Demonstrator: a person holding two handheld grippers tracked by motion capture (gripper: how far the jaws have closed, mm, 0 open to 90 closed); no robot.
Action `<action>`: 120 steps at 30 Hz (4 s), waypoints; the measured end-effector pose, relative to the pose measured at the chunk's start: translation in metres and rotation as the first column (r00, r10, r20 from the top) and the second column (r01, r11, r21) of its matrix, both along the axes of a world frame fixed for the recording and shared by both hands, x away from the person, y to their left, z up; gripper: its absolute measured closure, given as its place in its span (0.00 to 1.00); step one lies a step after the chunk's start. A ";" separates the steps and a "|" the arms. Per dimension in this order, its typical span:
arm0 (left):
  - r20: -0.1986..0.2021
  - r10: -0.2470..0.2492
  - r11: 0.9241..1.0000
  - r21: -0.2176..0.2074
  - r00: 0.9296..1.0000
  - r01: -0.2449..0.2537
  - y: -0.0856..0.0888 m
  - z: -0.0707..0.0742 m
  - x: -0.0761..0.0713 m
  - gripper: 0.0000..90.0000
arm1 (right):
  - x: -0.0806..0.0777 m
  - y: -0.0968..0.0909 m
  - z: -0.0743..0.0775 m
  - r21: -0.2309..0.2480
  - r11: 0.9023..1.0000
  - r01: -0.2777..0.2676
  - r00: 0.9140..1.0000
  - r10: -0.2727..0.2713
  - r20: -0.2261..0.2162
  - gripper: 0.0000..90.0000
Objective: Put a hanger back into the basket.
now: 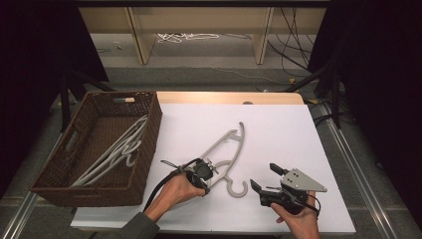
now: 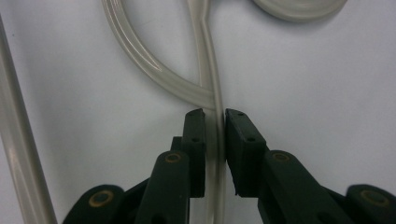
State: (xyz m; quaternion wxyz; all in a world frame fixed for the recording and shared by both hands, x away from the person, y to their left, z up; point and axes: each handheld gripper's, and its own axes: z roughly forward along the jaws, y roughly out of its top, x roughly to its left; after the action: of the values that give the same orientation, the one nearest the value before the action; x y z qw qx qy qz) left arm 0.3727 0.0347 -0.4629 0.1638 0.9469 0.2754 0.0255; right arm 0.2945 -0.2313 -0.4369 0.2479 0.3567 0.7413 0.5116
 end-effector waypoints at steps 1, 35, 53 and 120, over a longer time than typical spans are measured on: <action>-0.003 0.001 1.000 0.012 1.000 -0.001 -0.002 0.000 0.000 0.86 | 0.000 -0.001 0.000 -0.017 1.000 0.009 1.000 -0.008 0.011 0.21; -0.019 0.106 0.938 -0.329 0.994 -0.106 0.050 0.036 0.041 0.91 | 0.001 -0.002 0.000 -0.002 1.000 0.013 1.000 -0.013 0.004 0.21; -0.066 0.196 0.758 -0.623 0.978 -0.194 0.075 0.092 0.042 0.91 | 0.001 -0.002 0.000 -0.007 1.000 0.009 1.000 -0.009 -0.007 0.21; 0.131 0.381 0.776 -0.584 0.915 -0.239 0.285 0.133 0.014 0.91 | 0.002 -0.001 -0.001 -0.022 1.000 0.018 1.000 -0.018 -0.021 0.21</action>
State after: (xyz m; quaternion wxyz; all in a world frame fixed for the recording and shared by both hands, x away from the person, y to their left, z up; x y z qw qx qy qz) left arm 0.3863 0.3198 -0.3295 0.4578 0.7884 0.4017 0.0862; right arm 0.2966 -0.2323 -0.4383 0.2484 0.3661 0.7464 0.4972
